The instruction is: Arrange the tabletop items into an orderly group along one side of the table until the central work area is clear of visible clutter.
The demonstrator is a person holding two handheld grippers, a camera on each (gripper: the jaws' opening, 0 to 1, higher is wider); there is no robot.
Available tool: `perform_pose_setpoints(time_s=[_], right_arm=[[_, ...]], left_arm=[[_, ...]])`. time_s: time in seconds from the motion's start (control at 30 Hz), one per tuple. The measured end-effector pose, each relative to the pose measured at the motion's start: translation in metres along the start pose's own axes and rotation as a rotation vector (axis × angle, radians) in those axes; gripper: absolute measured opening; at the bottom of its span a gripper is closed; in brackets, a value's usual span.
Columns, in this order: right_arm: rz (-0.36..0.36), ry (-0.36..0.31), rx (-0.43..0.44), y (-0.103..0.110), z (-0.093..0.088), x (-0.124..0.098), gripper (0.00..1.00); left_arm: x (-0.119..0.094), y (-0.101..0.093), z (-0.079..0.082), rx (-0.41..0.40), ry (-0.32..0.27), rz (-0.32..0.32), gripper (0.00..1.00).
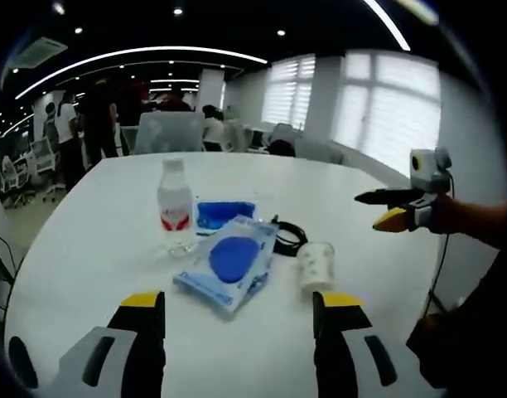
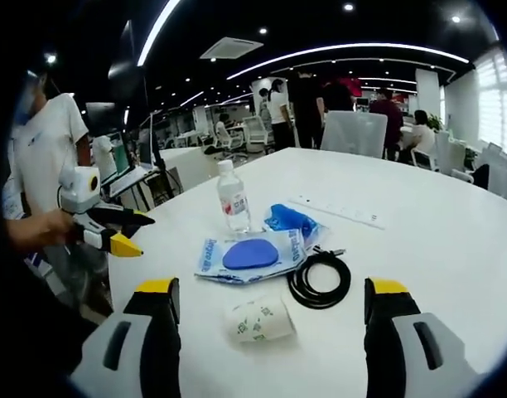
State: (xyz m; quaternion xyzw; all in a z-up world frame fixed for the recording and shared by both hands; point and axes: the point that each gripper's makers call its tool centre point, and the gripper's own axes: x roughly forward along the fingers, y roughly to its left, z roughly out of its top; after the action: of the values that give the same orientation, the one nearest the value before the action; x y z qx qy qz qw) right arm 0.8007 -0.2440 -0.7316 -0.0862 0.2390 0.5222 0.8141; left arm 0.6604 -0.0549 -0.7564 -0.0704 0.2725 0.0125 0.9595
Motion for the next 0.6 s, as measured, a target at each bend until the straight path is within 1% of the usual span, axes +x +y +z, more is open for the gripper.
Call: perform_pose_setpoints(time_s=[0.07, 0.17, 0.23, 0.33, 0.4, 0.47, 0.6], right_arm=[[0.015, 0.014, -0.015, -0.001, 0.0, 0.007, 0.86], [0.036, 0.023, -0.04, -0.004, 0.003, 0.017, 0.84], [0.044, 0.03, -0.046, -0.007, 0.004, 0.022, 0.82], [0.048, 0.038, -0.057, -0.011, 0.005, 0.03, 0.79], [0.054, 0.044, -0.066, -0.016, 0.007, 0.037, 0.77], [0.058, 0.048, -0.07, -0.018, 0.008, 0.043, 0.75], [0.071, 0.057, -0.064, -0.028, 0.01, 0.059, 0.7]], left_arm=[[0.004, 0.002, -0.004, -0.039, -0.003, 0.011, 0.68], [0.008, 0.003, -0.008, -0.061, 0.004, 0.027, 0.63], [0.011, 0.003, -0.012, -0.075, 0.011, 0.048, 0.62], [0.018, 0.004, -0.018, -0.101, 0.013, 0.061, 0.57], [0.02, 0.002, -0.019, -0.14, 0.021, 0.084, 0.54], [0.023, 0.001, -0.02, -0.147, 0.021, 0.09, 0.52], [0.032, -0.002, -0.029, -0.215, 0.033, 0.11, 0.5]])
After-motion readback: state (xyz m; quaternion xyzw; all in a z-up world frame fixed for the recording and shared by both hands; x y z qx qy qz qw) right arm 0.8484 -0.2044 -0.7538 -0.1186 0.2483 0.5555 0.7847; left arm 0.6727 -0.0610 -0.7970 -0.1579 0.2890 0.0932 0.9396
